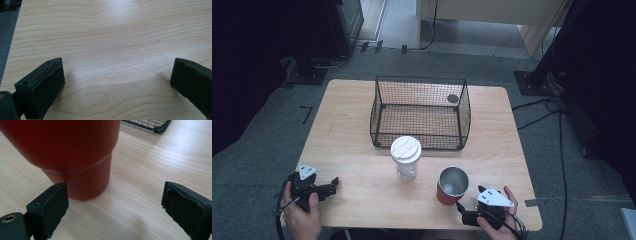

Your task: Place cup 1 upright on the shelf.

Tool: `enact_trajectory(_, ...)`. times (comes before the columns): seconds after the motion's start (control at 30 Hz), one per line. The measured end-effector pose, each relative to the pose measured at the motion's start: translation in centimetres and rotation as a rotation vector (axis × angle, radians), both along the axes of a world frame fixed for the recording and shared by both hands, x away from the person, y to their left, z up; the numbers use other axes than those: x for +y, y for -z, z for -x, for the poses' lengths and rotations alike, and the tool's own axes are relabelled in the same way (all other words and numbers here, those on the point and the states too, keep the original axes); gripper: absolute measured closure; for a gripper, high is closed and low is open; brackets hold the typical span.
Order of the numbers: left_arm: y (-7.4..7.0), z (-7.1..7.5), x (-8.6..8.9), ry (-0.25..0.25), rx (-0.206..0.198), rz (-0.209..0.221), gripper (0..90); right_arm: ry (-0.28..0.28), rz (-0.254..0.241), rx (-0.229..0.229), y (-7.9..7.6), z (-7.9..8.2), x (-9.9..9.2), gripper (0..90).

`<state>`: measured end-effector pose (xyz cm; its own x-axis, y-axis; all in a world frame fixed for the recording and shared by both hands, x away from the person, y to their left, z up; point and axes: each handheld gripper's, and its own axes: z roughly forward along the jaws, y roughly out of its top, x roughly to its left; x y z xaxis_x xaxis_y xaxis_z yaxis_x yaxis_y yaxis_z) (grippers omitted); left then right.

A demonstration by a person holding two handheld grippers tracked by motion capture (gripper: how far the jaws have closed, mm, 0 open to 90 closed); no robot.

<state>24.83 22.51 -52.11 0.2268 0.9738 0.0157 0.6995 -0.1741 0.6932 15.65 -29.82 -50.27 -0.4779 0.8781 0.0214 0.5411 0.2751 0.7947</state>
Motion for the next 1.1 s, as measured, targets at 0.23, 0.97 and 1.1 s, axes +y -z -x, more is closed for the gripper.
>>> enact_trajectory(0.23, 0.0, 0.0, 0.0, 0.000, 0.000, 0.000, 0.0, -0.022, -0.010, 0.001, -0.1, 0.0, 0.7, 6.1)
enact_trajectory(0.97, 0.0, 0.0, 0.0, -0.001, -0.001, 0.002, 0.0, -0.063, -0.056, -0.021, -1.2, -0.8, 3.3, 5.6)
enact_trajectory(1.1, 0.0, 0.0, 0.0, 0.000, 0.000, -0.001, 0.0, -0.062, -0.060, -0.036, -1.4, -1.0, 3.6, 5.5)
